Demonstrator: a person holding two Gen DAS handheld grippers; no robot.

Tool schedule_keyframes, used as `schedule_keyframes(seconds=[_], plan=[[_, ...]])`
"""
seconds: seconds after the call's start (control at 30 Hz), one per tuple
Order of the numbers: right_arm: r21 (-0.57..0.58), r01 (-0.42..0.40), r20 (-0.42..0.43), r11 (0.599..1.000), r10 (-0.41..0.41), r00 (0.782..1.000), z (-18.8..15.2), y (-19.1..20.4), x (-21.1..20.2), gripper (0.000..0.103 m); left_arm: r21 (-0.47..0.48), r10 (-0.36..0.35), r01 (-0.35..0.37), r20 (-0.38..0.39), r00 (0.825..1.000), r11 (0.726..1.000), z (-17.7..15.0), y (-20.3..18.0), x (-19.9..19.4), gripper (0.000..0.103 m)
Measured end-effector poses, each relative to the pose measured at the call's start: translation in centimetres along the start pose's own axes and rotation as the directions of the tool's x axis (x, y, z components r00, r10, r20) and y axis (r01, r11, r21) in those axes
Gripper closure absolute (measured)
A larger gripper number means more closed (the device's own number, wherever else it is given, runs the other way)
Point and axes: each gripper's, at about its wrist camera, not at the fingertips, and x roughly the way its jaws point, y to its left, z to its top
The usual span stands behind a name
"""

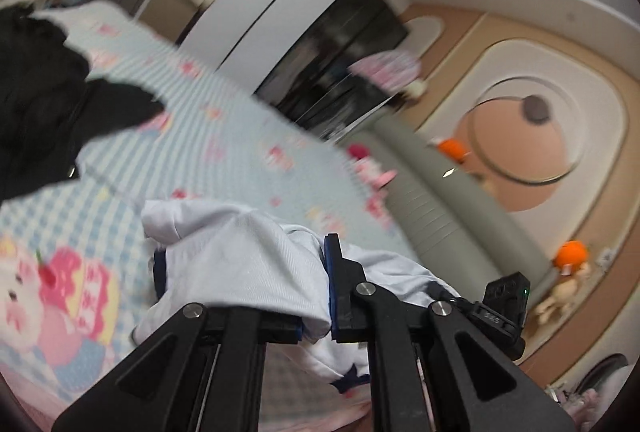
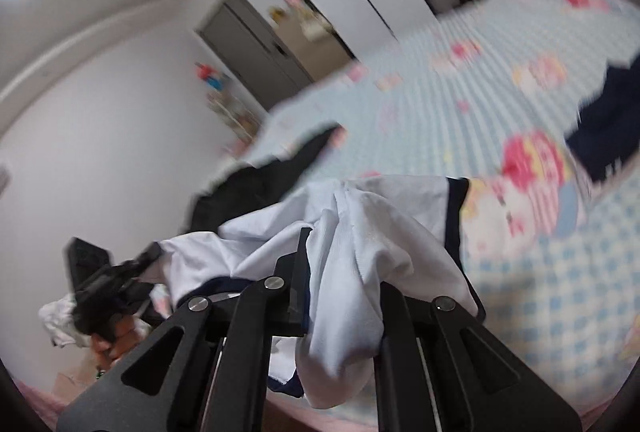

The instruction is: Fold clothes

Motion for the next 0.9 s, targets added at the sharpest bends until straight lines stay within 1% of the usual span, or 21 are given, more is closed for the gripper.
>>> schedule_keyframes(seconds=[0.1,0.17,0.2,0.23,0.27,0.3,0.33,0.37,0.4,0.43,0.47,0.5,0.57,0.63,0.67,0.7,0.77,0.8,0.83,0.87,0.9], plan=[[-0.005,0.056,0.017,0.998,-0.056,0.998,0.2,0.8,-1.6,0.096,-0.021,0.064,-0.066,-0.086,0.994,0.998,0.0,0.7,2.0,0.094],[-0.008,0.094,0.029,0.996,-0.093,0.995,0.3,1.3,-2.7,0.096,-0.042,0.107,-0.115,-0.156,0.982,0.992,-0.2,1.7,3.8,0.094],[-0.008,0.135,0.003,0.991,-0.135,0.991,0.0,0.7,-1.9,0.096,-0.075,0.131,-0.151,-0.223,0.966,0.986,-0.9,3.3,5.8,0.094],[0.003,0.196,-0.059,0.981,-0.195,0.979,-0.4,-1.0,0.1,0.095,-0.090,0.154,-0.185,-0.277,0.949,0.979,-1.3,4.6,7.8,0.095],[0.019,0.247,-0.120,0.969,-0.243,0.963,-0.6,-2.8,2.1,0.095,-0.075,0.184,-0.216,-0.301,0.936,0.974,-1.0,5.0,9.5,0.095],[0.030,0.277,-0.162,0.960,-0.269,0.949,-0.3,-4.4,3.8,0.095,-0.055,0.208,-0.236,-0.313,0.927,0.970,-0.4,5.1,11.1,0.095],[0.017,0.275,-0.143,0.961,-0.270,0.952,1.1,-4.3,4.1,0.096,-0.025,0.206,-0.222,-0.282,0.937,0.975,1.4,3.8,11.9,0.095],[-0.010,0.259,-0.091,0.966,-0.259,0.962,3.1,-3.2,3.7,0.096,0.012,0.175,-0.176,-0.215,0.961,0.984,3.8,1.6,11.6,0.095],[-0.038,0.244,-0.039,0.969,-0.245,0.969,5.2,-2.2,3.3,0.096,0.053,0.139,-0.133,-0.149,0.979,0.990,6.3,-0.5,11.4,0.095],[-0.066,0.230,0.013,0.971,-0.229,0.973,7.2,-1.1,3.0,0.096,0.100,0.101,-0.093,-0.077,0.992,0.991,8.7,-2.9,10.8,0.095],[-0.095,0.217,0.064,0.972,-0.212,0.975,9.2,-0.1,2.6,0.096,0.153,0.061,-0.061,0.001,0.998,0.986,10.9,-5.6,9.5,0.095],[-0.125,0.197,0.139,0.972,-0.179,0.974,11.2,1.6,1.2,0.096,0.195,0.028,-0.040,0.065,0.998,0.980,12.8,-7.9,8.2,0.095],[-0.183,0.155,0.296,0.971,-0.096,0.950,14.5,5.5,-2.6,0.095,0.241,-0.014,-0.023,0.151,0.989,0.970,15.3,-11.0,5.9,0.095],[-0.171,0.135,0.340,0.976,-0.070,0.938,15.6,6.9,-4.5,0.092,0.242,-0.026,-0.016,0.168,0.985,0.970,16.0,-11.7,4.6,0.095],[-0.160,0.126,0.353,0.979,-0.062,0.933,16.0,7.4,-5.3,0.088,0.234,-0.030,-0.010,0.168,0.985,0.972,16.0,-11.7,4.1,0.095],[-0.137,0.110,0.342,0.984,-0.057,0.938,15.9,7.1,-5.5,0.088,0.207,-0.020,-0.010,0.142,0.990,0.978,15.1,-10.6,4.2,0.095],[-0.040,0.081,0.253,0.996,-0.068,0.965,12.8,4.3,-4.3,0.088,0.150,0.041,-0.050,0.061,0.997,0.987,11.9,-7.0,5.0,0.095],[0.013,0.070,0.202,0.997,-0.072,0.977,11.0,2.8,-3.6,0.088,0.118,0.073,-0.074,0.016,0.997,0.990,10.2,-5.1,5.7,0.095],[0.078,0.078,0.137,0.994,-0.088,0.987,8.5,0.7,-2.5,0.088,0.066,0.108,-0.105,-0.043,0.993,0.992,8.1,-2.5,6.9,0.095],[0.144,0.105,0.056,0.984,-0.114,0.992,5.3,-1.7,-0.9,0.087,-0.007,0.138,-0.139,-0.118,0.983,0.990,5.6,0.8,8.1,0.095],[0.206,0.140,-0.030,0.968,-0.137,0.990,2.0,-4.0,0.8,0.087,-0.073,0.161,-0.178,-0.188,0.969,0.981,3.2,3.9,9.1,0.095]])
